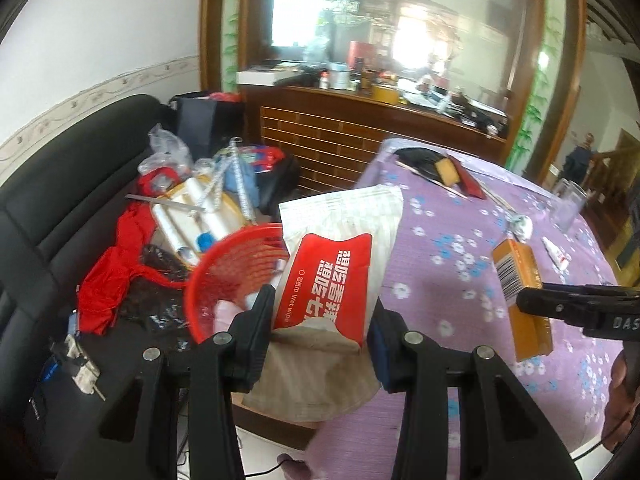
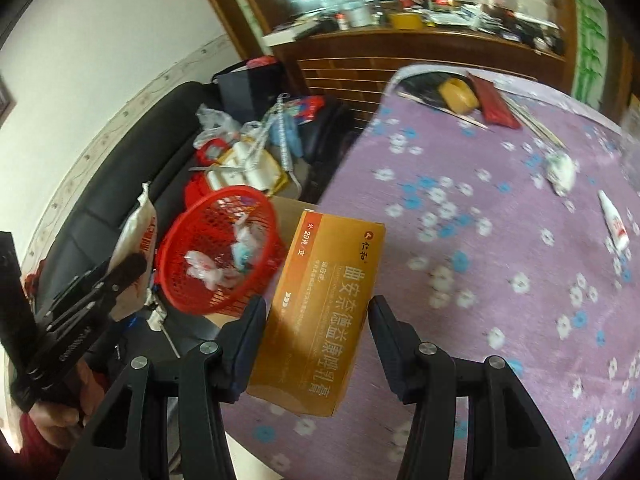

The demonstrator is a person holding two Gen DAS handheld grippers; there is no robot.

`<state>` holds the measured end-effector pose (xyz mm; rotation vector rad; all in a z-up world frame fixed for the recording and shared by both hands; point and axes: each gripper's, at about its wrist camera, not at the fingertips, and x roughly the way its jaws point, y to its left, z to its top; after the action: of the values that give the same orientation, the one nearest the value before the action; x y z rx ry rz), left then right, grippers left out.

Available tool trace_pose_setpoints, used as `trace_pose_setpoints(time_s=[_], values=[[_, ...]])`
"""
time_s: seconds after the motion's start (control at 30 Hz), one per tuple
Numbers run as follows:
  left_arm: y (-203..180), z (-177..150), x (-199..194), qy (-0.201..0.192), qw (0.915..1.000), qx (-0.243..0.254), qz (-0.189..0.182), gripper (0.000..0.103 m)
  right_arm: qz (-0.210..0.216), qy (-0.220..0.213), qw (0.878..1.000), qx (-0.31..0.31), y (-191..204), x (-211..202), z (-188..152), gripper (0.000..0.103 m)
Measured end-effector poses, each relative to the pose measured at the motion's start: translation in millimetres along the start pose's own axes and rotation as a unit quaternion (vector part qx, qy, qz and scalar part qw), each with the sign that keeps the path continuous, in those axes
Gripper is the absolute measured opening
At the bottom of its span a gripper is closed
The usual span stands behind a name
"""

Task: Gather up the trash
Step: 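Carry the white-red packet toward the red basket while the right tool carries the orange box, then release the white-red packet into the red basket while the right tool drops the orange box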

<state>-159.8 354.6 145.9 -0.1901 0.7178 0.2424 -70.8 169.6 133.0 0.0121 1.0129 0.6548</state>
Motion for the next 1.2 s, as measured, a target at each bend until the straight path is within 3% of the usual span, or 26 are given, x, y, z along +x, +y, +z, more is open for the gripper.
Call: trace_pose_setpoints(time_s=[0.43,1.0,1.07,1.13,1.2], values=[[45.5,2.5,21.7,0.007,0.9992,-0.024,0.031,0.042,0.044,0.029,0.997,-0.055,68.0,63.6,38.0,0.058],[60.2,8.9,52.0,0.022,0.999,-0.033,0.023,0.042,0.049,0.052,0.996,-0.047,87.6,122.0,64.3,0.059],[60.5,9.3,55.4,0.025,0.9989,-0.033,0.022,0.044,0.051,0.055,0.996,-0.044,87.0,127.8,65.0,0.06],[62.4,9.4,57.4,0.026,0.9986,-0.041,0.02,0.056,0.054,0.055,0.996,-0.04,86.5,131.5,66.9,0.062],[63.5,10.7,56.8,0.022,0.9984,-0.047,0.023,0.061,0.049,0.051,0.997,-0.038,84.6,132.1,68.0,0.062]])
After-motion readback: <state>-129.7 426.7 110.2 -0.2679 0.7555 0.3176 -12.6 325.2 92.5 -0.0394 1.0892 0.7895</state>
